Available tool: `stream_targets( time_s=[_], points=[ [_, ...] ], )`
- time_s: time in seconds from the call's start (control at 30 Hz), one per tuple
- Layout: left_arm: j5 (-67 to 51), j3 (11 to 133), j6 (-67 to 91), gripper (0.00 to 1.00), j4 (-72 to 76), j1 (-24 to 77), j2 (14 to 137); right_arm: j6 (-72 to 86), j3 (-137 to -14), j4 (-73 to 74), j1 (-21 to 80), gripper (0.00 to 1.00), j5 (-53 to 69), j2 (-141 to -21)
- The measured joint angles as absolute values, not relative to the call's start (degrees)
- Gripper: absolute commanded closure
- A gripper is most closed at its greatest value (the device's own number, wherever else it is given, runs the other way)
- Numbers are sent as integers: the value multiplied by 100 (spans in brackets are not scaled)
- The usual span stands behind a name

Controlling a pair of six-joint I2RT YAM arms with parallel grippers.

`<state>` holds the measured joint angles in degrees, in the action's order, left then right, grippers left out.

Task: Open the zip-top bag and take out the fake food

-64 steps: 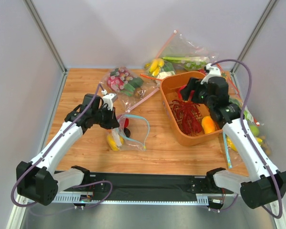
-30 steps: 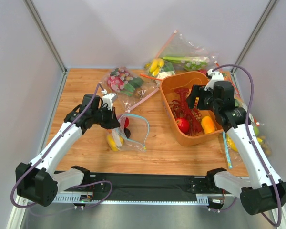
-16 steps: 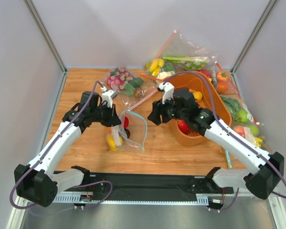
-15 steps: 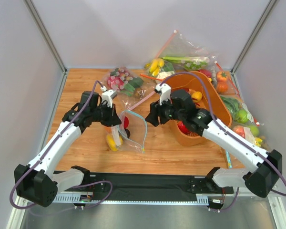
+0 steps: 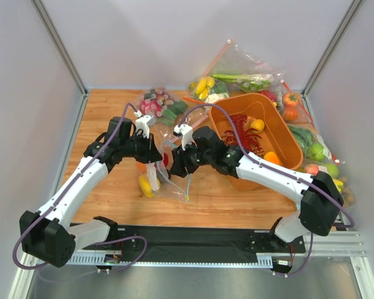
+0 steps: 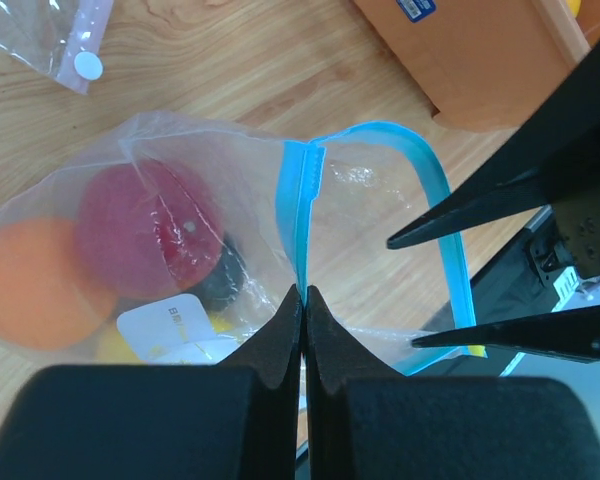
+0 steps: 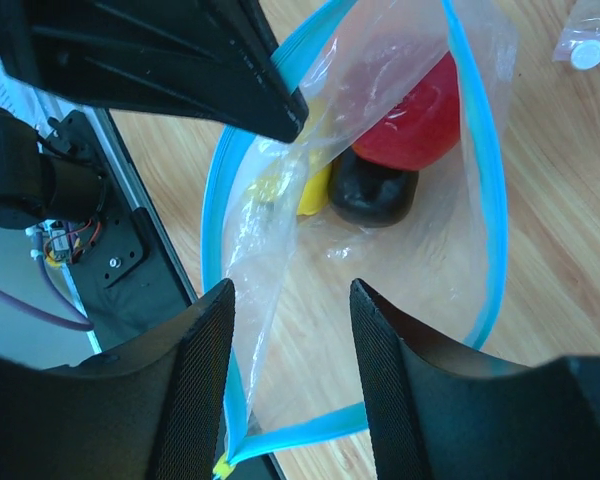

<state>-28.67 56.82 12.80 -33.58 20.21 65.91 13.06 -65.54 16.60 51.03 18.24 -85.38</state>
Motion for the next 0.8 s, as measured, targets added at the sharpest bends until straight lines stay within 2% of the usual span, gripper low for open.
stream_targets(
  time_s=[0.53, 0.57, 0.6, 0.63, 0.8],
  points=[
    [-3100, 5684, 1568, 99, -2788, 2545, 6692, 1619, -6305, 694, 5098, 46, 1304, -9277],
    [-3096, 5673, 1616, 89, -2718, 2545, 6689, 1658, -6259, 607, 5096, 46, 1280, -9303],
    [-3076, 5658, 1634, 83, -2674, 2545, 6681, 1710, -6215, 517, 5096, 46, 1262, -9330],
    [-3011, 5623, 1675, 69, -2624, 2547, 6659, 1754, -6182, 434, 5096, 46, 1247, -9358],
    [-2250, 5218, 1944, 51, -2482, 2550, 6154, 1890, -6077, 191, 5096, 46, 1221, -9465]
  ],
)
